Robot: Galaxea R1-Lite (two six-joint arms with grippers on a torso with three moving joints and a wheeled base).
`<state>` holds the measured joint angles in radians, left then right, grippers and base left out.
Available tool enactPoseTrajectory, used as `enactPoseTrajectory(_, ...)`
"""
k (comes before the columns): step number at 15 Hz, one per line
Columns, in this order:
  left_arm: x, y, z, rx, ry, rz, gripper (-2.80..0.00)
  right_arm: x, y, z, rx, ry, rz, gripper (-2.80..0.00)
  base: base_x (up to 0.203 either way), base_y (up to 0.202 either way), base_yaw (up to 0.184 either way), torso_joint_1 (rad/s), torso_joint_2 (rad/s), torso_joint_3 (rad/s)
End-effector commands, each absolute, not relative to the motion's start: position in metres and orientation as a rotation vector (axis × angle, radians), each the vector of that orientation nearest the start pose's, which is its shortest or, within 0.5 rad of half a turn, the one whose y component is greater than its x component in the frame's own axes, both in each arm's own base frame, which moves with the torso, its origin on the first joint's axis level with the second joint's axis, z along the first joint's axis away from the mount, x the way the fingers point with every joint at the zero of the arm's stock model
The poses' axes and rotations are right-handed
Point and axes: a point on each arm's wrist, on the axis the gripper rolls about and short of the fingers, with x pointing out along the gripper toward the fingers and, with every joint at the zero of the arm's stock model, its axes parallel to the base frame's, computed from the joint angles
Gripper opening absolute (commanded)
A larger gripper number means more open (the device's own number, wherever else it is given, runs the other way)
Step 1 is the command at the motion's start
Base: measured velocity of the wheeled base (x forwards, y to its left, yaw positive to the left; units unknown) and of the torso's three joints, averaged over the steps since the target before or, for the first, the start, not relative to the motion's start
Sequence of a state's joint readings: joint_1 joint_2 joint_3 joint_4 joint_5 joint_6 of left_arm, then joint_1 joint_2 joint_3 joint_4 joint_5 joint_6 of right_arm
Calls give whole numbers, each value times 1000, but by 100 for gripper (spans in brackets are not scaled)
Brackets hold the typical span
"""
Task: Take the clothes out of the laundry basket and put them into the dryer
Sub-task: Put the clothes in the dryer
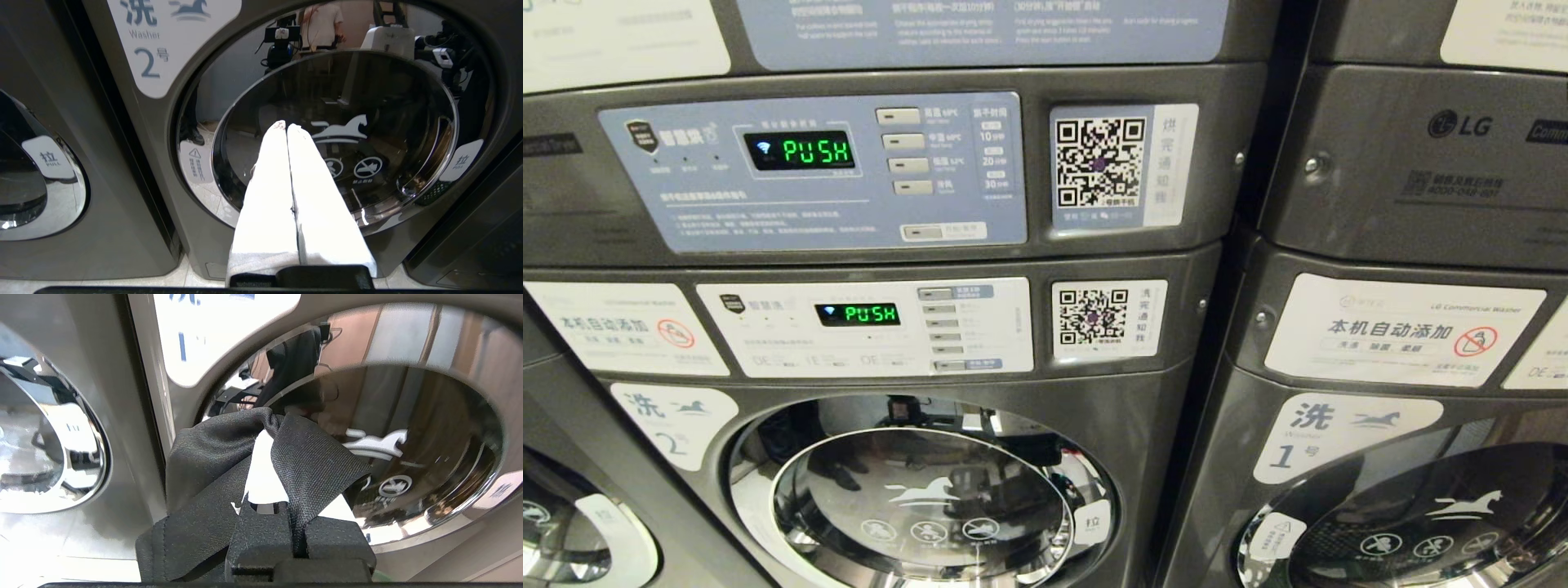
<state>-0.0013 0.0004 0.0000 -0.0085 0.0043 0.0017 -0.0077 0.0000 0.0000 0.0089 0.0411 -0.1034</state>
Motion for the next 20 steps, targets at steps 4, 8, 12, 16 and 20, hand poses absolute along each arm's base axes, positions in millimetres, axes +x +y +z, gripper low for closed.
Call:
enactPoseTrajectory(4, -23, 0, 76, 2, -11, 3, -280, -23, 1, 75, -104, 9, 34, -280, 0, 0, 0, 238, -505, -277)
enactPoseTrajectory(8, -23, 0, 76, 2, -11, 3, -280, -23, 1, 75, -98, 9, 31, -280, 0, 0, 0, 248, -528, -276)
enactPoseTrajectory(12, -23, 0, 76, 2, -11, 3, -280, -23, 1, 75, -101, 9, 34, -280, 0, 0, 0, 265, -560, -292)
enactPoseTrajectory(16, -23, 0, 76, 2, -10, 3, -280, -23, 1, 75, -104, 9, 34, -280, 0, 0, 0, 290, -598, -314)
enactPoseTrajectory(20, -23, 0, 76, 2, -10, 3, -280, -23, 1, 75, -129, 8, 37, -280, 0, 0, 0, 216, -436, -228)
